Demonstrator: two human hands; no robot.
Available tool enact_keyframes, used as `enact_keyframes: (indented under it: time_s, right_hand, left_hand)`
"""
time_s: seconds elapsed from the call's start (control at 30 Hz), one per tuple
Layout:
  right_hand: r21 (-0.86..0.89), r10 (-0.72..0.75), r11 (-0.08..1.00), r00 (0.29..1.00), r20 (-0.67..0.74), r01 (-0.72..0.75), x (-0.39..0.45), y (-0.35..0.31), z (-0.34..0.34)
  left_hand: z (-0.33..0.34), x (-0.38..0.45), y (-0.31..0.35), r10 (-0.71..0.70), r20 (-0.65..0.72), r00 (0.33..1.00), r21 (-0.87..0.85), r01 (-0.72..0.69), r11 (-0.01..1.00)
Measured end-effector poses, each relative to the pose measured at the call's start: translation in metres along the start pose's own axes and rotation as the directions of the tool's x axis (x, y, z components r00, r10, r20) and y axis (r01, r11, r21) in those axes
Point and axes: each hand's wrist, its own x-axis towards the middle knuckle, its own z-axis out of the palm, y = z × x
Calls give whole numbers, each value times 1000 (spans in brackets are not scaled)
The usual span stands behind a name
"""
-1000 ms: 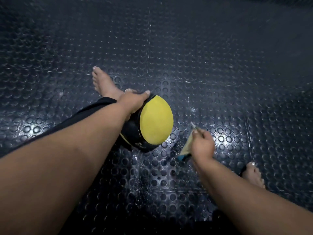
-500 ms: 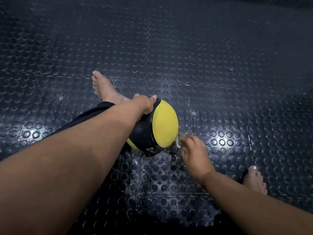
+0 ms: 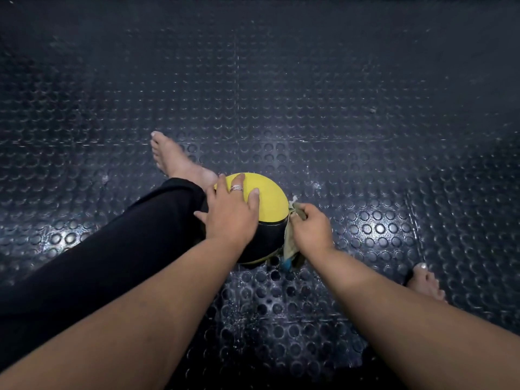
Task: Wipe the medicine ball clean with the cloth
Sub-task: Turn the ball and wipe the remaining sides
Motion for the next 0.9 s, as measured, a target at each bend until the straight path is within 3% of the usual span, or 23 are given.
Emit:
enact_keyframes:
  time_s: [0.1, 0.27, 0.37, 0.43, 0.53, 0.7, 0.8, 0.9]
  right_hand:
    - [58, 3, 998, 1000, -30, -1, -4, -5, 2]
    - [65, -161, 983, 975, -151, 172, -31, -17, 26]
    - [102, 41, 995, 976, -215, -20, 0, -11, 25]
    - [75, 179, 982, 975, -130, -171, 23, -5, 19]
    - [72, 118, 991, 991, -59, -114, 18, -2, 22]
    - [124, -29, 991, 989, -146, 47, -32, -6, 29]
    - [165, 6, 986, 981, -193, 26, -16, -12, 26]
    - [155, 113, 984, 979, -170, -87, 12, -21, 19]
  left_hand:
    - [5, 5, -4, 0, -67, 998, 57, 4, 998]
    - [10, 17, -4, -42, -138, 990, 57, 50, 997]
    - [11, 14, -5, -28, -139, 990, 65, 37, 997]
    - [14, 8, -8, -13, -157, 988, 44, 20, 999]
    - [12, 11, -16, -18, -180, 984, 7, 19, 1000]
    - [8, 24, -13, -52, -172, 984, -2, 53, 999]
    - [13, 21, -7, -42, -170, 985, 24, 46, 999]
    - [14, 21, -4, -50, -158, 986, 63, 61, 996]
